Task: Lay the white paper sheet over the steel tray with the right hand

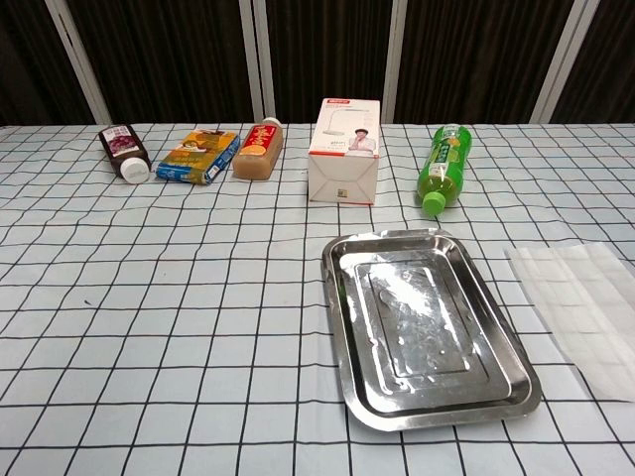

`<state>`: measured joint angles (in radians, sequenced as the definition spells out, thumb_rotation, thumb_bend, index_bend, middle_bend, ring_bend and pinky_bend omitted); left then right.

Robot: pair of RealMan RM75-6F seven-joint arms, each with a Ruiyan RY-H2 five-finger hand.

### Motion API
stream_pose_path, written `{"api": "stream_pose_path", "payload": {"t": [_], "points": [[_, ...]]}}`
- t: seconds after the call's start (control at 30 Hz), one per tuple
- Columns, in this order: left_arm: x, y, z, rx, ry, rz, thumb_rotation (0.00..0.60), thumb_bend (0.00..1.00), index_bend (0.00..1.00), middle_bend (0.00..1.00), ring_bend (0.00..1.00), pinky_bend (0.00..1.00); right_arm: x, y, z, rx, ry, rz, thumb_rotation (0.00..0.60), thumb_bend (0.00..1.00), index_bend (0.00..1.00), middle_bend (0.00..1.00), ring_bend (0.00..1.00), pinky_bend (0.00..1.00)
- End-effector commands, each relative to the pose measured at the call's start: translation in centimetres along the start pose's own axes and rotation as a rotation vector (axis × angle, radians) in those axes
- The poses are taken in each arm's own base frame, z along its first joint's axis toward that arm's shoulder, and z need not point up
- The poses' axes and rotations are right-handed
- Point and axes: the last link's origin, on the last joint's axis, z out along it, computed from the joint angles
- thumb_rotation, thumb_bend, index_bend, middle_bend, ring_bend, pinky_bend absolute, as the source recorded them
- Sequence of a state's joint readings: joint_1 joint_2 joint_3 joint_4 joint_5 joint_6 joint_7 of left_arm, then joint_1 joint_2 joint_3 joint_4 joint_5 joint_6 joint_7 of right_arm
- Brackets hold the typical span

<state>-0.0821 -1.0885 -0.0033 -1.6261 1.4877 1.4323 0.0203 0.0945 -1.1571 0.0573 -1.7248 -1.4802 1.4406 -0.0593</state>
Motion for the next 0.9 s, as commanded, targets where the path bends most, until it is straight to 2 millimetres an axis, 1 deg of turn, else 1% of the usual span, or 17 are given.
{"api": "stream_pose_path", "payload": {"t": [0.03, 0.23, 0.37, 0.5, 0.67, 0.9], "points": [[0.0, 0.0, 0.0, 0.0, 0.0, 0.0, 0.6, 0.0, 0.0, 0.0, 0.0, 0.0, 0.0, 0.0, 0.0, 0.0, 0.0, 0.001, 0.6, 0.37, 0.0, 0.0, 0.0, 0.0], [0.0, 0.0, 0.0, -0.002, 0.001, -0.001, 0.6, 0.0, 0.0, 0.0, 0.0, 0.0, 0.0, 0.0, -0.1, 0.004, -0.004, -0.004, 0.6, 0.37, 0.0, 0.0, 0.0, 0.0], [0.0, 0.0, 0.0, -0.004, 0.003, 0.001, 0.6, 0.0, 0.0, 0.0, 0.0, 0.0, -0.4, -0.6, -0.1, 0.037, -0.021, -0.015, 0.6, 0.37, 0.0, 0.0, 0.0, 0.0], [-0.1, 0.0, 0.1, -0.002, 0.0, 0.001, 0.6, 0.0, 0.0, 0.0, 0.0, 0.0, -1.1, -1.6, 0.1, 0.079, -0.035, -0.056, 0.6, 0.37, 0.0, 0.0, 0.0, 0.0], [-0.1, 0.1, 0.1, -0.006, 0.0, 0.004, 0.6, 0.0, 0.0, 0.0, 0.0, 0.0, -2.2, -2.9, 0.5, 0.111, -0.009, -0.155, 0.6, 0.37, 0.0, 0.0, 0.0, 0.0], [0.1, 0.0, 0.0, -0.006, 0.003, -0.005, 0.6, 0.0, 0.0, 0.0, 0.0, 0.0, -4.3, -2.8, 0.1, 0.01, -0.031, -0.154, 0.6, 0.37, 0.0, 0.0, 0.0, 0.0]]}}
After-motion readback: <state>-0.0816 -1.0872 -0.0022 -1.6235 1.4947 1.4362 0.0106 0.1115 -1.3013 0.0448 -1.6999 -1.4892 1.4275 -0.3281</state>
